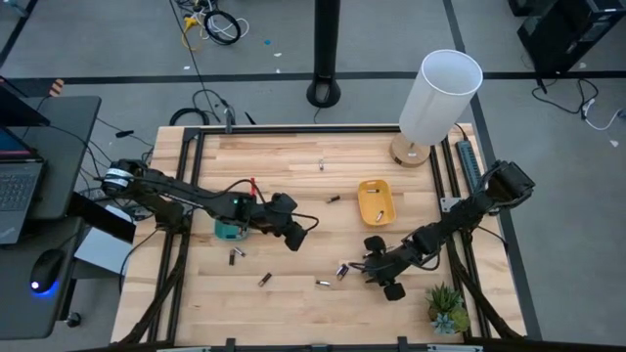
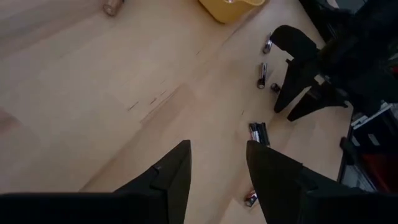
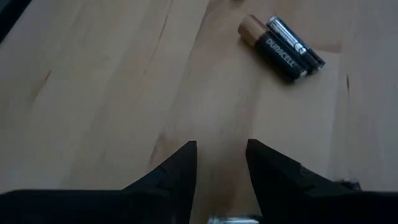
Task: Sort batteries
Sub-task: Put the silver battery into the yellow bin
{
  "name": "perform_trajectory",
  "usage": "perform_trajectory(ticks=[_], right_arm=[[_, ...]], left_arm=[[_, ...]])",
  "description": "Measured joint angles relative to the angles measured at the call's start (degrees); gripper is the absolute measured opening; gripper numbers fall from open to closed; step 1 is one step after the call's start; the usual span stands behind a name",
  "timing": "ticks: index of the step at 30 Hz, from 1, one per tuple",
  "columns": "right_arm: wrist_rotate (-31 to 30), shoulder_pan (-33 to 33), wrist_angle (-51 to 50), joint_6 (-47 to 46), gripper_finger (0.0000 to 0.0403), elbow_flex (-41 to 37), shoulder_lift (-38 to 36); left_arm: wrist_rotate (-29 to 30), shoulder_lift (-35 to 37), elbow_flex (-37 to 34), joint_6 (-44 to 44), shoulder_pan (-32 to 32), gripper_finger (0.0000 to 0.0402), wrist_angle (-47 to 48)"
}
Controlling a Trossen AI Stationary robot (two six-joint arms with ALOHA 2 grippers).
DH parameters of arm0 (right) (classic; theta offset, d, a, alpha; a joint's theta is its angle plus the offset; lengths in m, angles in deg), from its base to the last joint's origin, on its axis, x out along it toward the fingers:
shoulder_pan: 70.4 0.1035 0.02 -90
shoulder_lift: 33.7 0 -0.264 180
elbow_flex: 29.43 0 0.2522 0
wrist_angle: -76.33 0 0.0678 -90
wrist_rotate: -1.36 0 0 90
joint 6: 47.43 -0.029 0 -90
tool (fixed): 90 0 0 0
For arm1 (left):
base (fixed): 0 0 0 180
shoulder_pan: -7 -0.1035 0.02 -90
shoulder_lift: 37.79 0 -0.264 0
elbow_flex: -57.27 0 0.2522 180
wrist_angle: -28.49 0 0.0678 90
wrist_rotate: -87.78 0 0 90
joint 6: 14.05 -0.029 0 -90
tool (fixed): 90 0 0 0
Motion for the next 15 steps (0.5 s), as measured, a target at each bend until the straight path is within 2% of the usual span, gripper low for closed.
perform_trajectory(ticks=[8,11,15], right_arm=[[0.20,-0.02,8.60,0.82,0.0151,-5.38,-0.79],[0.43,-0.02,4.63,-0.29,0.0151,-4.19,-3.63],[-4.10,0.90,-6.64,-12.35,0.0151,-1.57,-11.95]], left_arm=[[-0.02,0.01,0.00,1.56,0.00,0.0167,0.06],[-0.35,0.04,0.00,2.51,0.00,0.0167,0.32],[-1.81,0.04,0.00,2.55,0.00,0.0167,0.59]])
